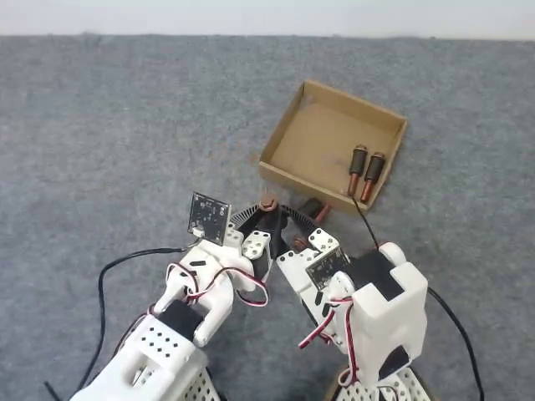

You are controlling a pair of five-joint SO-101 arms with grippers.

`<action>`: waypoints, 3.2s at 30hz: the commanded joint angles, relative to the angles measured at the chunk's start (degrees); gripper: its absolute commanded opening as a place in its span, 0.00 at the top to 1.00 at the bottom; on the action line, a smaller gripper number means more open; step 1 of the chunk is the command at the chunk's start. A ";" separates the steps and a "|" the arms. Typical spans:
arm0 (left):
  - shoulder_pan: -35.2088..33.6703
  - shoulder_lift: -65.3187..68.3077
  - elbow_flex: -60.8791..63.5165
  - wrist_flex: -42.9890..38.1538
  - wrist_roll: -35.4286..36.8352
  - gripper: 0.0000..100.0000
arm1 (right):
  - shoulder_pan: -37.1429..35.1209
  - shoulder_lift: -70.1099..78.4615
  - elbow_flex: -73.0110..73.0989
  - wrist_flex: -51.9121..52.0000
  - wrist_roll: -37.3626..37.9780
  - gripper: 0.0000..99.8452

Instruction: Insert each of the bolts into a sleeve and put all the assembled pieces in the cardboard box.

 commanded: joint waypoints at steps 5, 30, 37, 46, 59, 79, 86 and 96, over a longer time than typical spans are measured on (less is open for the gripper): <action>-0.97 -0.09 -0.22 -0.35 -0.18 0.98 | 0.31 -2.95 0.00 -1.98 -0.35 0.99; -1.32 -0.53 -1.54 3.08 6.07 0.76 | 0.40 -2.86 -0.35 -1.98 -0.26 0.99; -1.85 -0.53 -4.35 3.25 9.58 0.76 | 0.40 -2.77 -0.53 -1.89 -0.26 0.99; -8.97 -0.62 -7.25 3.16 10.11 0.76 | 0.40 -2.51 -1.05 -1.89 -0.26 0.99; -13.89 -6.77 -8.57 3.87 10.11 0.80 | 1.36 -2.24 -2.37 -1.80 -0.26 0.99; -27.16 -37.36 -3.65 42.02 -2.81 0.99 | 3.65 -2.86 -2.29 -1.98 -0.62 0.99; -27.34 -36.40 -3.74 49.67 -9.76 0.99 | 9.10 -10.59 -1.76 -1.89 -0.79 0.99; -29.80 -36.13 0.04 48.62 -13.54 0.99 | 13.23 -22.46 -3.25 -1.71 -3.87 0.99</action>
